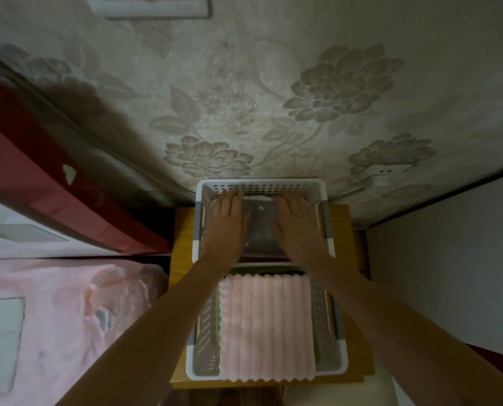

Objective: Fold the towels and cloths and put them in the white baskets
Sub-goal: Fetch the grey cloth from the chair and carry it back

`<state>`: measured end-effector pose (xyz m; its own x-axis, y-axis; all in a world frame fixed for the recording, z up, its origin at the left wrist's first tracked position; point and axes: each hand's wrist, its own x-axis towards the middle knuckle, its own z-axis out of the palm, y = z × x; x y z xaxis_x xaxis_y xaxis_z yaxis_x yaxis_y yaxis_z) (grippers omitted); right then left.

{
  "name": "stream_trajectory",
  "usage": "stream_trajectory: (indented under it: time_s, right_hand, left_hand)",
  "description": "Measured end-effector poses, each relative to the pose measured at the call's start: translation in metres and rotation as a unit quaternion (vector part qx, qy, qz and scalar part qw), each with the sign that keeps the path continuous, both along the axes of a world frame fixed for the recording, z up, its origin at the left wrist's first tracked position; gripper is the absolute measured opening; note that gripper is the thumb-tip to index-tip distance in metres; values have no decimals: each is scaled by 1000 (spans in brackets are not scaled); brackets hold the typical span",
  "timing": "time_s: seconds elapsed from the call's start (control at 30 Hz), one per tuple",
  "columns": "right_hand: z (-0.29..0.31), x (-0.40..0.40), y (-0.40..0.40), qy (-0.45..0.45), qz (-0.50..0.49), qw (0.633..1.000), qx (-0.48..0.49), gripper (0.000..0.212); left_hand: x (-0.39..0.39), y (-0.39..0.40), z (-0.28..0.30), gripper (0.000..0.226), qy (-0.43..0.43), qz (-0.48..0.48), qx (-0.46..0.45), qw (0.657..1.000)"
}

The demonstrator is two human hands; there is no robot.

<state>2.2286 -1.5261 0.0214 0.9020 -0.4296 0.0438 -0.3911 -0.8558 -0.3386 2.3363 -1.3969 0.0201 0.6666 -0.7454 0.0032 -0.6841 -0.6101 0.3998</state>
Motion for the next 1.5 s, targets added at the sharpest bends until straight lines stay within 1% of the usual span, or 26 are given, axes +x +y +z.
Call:
stream_trajectory:
  time_s: [0.03, 0.1, 0.17, 0.23, 0.3, 0.4, 0.47, 0.53, 0.67, 0.77, 0.87, 0.93, 1.0, 1.07, 1.13, 1.17, 1.2, 1.23, 1.27, 1.3, 1.33, 1.37, 1.4, 1.43, 1.47, 1.5]
  right_hand:
    - [-4, 5, 2, 53, 38, 998, 27, 51]
    - [-22, 11, 1, 139, 92, 985, 42, 63]
    - [-40, 13, -2, 176, 105, 978, 33, 75]
    - [-51, 12, -9, 203, 105, 973, 22, 87]
    - [-53, 7, -15, 219, 87, 972, 9, 90]
    - [-49, -4, -16, 229, 28, 973, 22, 95]
    - [-48, -8, -14, 252, 2, 967, 38, 94]
    - [-50, -7, -15, 264, -2, 963, 58, 91]
    - [-65, -2, -19, 228, 11, 972, 59, 97]
    - [-75, 0, -20, 227, 22, 972, 61, 96]
    - [-73, 3, -23, 230, 20, 970, 77, 96]
    - [-60, 1, -21, 218, 12, 971, 96, 89]
    - [-42, -7, -15, 157, 4, 984, 79, 82]
    - [-24, -24, -8, 85, 3, 995, 56, 74]
    - [-12, -48, -5, 47, -16, 998, 45, 64]
    - [-8, -59, -4, 33, -34, 998, 45, 61]
    - [-4, -68, -2, 19, -65, 997, 46, 59]
    - [-1, -75, 0, -3, -100, 994, 51, 56]
    - [-3, -80, 3, -24, -145, 987, 69, 53]
    - [-3, -81, 5, -37, -199, 973, 111, 50]
    - [-4, -79, 7, -37, -263, 946, 185, 47]
    - [-1, -73, 7, -35, -322, 909, 262, 38]
    - [3, -69, 5, -23, -366, 873, 320, 31]
    - [8, -64, 3, 0, -394, 851, 349, 28]
    - [10, -60, 0, 25, -403, 842, 358, 29]
    - [13, -58, -2, 52, -399, 844, 354, 31]
  left_hand:
    - [-1, -3, -6, 55, 9, -20, 23, 1000]
    - [-2, -4, -19, 67, 35, -12, 85, 996]
    - [0, -2, -33, 70, 85, 23, 141, 986]
    - [4, -1, -43, 73, 109, 30, 160, 981]
    - [6, -4, -44, 76, 114, 20, 168, 979]
    - [5, -4, -44, 78, 144, 9, 179, 973]
    - [5, -2, -45, 79, 156, -3, 184, 971]
    - [6, -3, -46, 81, 163, -11, 186, 969]
    - [12, -3, -56, 84, 195, -7, 170, 966]
    - [14, -4, -63, 84, 202, -8, 166, 965]
    - [17, -4, -64, 84, 197, -8, 175, 965]
    - [15, -2, -57, 84, 165, -4, 165, 972]
    - [9, 4, -43, 86, 111, 4, 105, 988]
    - [6, 17, -27, 80, 75, -8, 24, 997]
    - [2, 38, -15, 69, 21, -22, -6, 1000]
    - [0, 48, -10, 67, 8, -1, -13, 1000]
    - [-4, 57, -2, 66, 32, 48, -18, 998]
    - [-7, 64, 2, 65, 93, 117, -29, 988]
    - [-8, 69, 4, 62, 172, 188, -33, 966]
    - [-8, 73, 3, 55, 241, 234, -14, 942]
    - [-6, 75, 2, 45, 286, 256, 7, 923]
    - [-4, 76, 1, 35, 305, 265, 19, 915]
    - [-3, 76, 1, 31, 303, 262, 34, 916]
    - [-3, 74, 1, 30, 289, 260, 43, 920]
    - [-2, 72, 1, 30, 283, 265, 41, 921]
    - [-3, 69, 3, 29, 280, 270, 35, 921]
